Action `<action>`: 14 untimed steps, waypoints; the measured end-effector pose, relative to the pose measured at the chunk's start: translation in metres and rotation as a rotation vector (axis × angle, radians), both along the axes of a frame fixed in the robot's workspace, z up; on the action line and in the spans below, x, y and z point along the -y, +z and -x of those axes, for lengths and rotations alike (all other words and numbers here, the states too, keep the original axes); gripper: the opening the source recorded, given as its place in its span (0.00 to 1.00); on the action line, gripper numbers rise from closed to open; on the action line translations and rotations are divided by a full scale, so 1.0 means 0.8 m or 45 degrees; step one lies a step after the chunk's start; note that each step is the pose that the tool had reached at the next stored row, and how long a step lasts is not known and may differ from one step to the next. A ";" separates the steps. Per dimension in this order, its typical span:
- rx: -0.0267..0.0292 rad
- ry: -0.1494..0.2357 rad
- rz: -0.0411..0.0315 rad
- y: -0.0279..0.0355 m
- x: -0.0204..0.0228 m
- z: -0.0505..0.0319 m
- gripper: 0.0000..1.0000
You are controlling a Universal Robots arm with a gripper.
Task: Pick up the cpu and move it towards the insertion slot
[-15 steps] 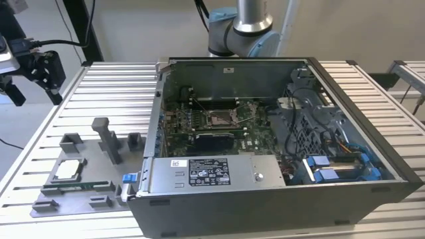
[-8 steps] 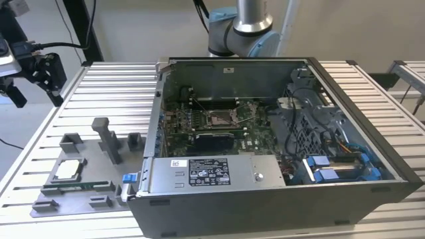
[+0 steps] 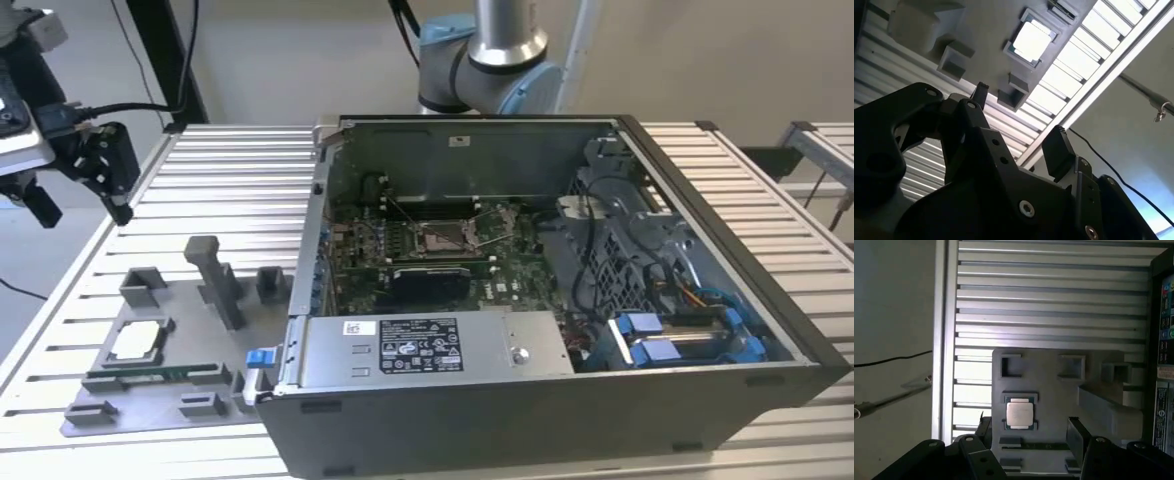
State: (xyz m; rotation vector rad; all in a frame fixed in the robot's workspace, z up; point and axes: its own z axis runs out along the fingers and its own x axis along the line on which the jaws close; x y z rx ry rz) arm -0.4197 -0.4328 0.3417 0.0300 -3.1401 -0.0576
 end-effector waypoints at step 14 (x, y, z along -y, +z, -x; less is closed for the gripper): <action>-0.0004 0.000 0.0003 -0.0294 0.0049 0.003 1.00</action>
